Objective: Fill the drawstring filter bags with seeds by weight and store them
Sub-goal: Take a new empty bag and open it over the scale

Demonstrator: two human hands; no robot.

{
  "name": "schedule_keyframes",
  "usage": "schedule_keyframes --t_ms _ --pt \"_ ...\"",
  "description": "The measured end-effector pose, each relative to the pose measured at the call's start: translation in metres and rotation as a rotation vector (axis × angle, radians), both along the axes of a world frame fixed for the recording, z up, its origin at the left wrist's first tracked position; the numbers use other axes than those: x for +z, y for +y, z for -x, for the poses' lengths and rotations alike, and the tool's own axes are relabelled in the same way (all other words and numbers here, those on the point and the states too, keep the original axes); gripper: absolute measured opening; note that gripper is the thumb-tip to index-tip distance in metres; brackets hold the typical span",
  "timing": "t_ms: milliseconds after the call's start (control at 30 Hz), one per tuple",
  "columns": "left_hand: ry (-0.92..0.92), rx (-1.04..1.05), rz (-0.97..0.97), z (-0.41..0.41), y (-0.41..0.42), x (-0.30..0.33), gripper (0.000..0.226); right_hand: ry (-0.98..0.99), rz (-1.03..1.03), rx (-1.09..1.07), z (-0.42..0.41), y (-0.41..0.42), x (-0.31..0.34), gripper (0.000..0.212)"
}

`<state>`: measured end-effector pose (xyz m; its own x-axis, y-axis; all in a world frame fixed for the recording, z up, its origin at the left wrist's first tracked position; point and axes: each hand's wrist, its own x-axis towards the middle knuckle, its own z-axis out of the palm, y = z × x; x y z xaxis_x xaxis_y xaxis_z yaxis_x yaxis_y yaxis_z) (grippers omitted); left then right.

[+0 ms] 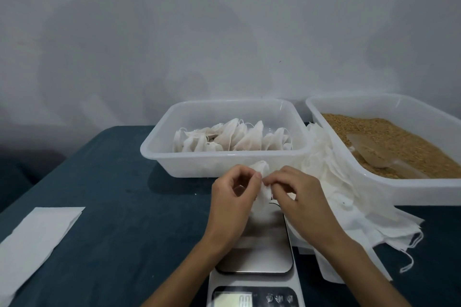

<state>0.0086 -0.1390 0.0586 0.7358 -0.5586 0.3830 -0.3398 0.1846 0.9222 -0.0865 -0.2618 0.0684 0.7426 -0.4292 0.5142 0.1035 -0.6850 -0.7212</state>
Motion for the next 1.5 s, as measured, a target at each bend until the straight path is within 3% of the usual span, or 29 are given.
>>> schedule_keyframes --t_ms 167,333,433,500,567,700,833,1000,1167,1333,1500 --pt "-0.125 -0.062 -0.04 0.001 0.001 0.004 0.01 -0.027 -0.324 0.16 0.0 0.0 0.009 0.019" --pt "-0.169 0.012 -0.034 0.002 0.002 0.004 0.006 -0.103 -0.386 0.135 0.0 -0.007 0.01 0.016" --pt "0.022 0.124 -0.004 -0.002 0.001 0.006 0.031 -0.145 -0.583 0.145 0.004 -0.011 0.011 0.018" --pt "0.202 0.03 0.026 -0.005 0.0 0.01 0.043 -0.127 -0.657 0.189 0.006 -0.012 0.012 0.015" --pt "0.314 -0.066 0.039 -0.006 0.0 0.01 0.033 -0.112 -0.633 0.148 0.004 -0.012 0.011 0.012" --pt "0.328 -0.051 0.037 -0.005 0.001 0.004 0.017 -0.155 -0.39 -0.131 0.002 -0.014 0.006 0.002" --pt "0.32 -0.023 0.068 -0.007 0.0 0.004 0.019 -0.218 -0.376 -0.007 0.006 -0.01 0.007 0.005" --pt "0.342 0.096 0.071 -0.011 0.001 0.003 0.025 -0.221 -0.281 -0.152 0.007 -0.008 0.007 0.005" --pt "0.338 0.094 0.047 -0.009 0.001 0.006 0.03 -0.216 -0.342 -0.024 0.009 -0.005 0.01 0.002" --pt "0.415 0.101 0.055 -0.009 0.001 0.009 0.05 -0.247 -0.319 -0.137 0.008 -0.005 0.009 0.007" --pt "0.402 0.082 0.037 -0.007 0.0 0.008 0.039 -0.189 -0.411 0.095 0.008 -0.004 0.013 0.02"
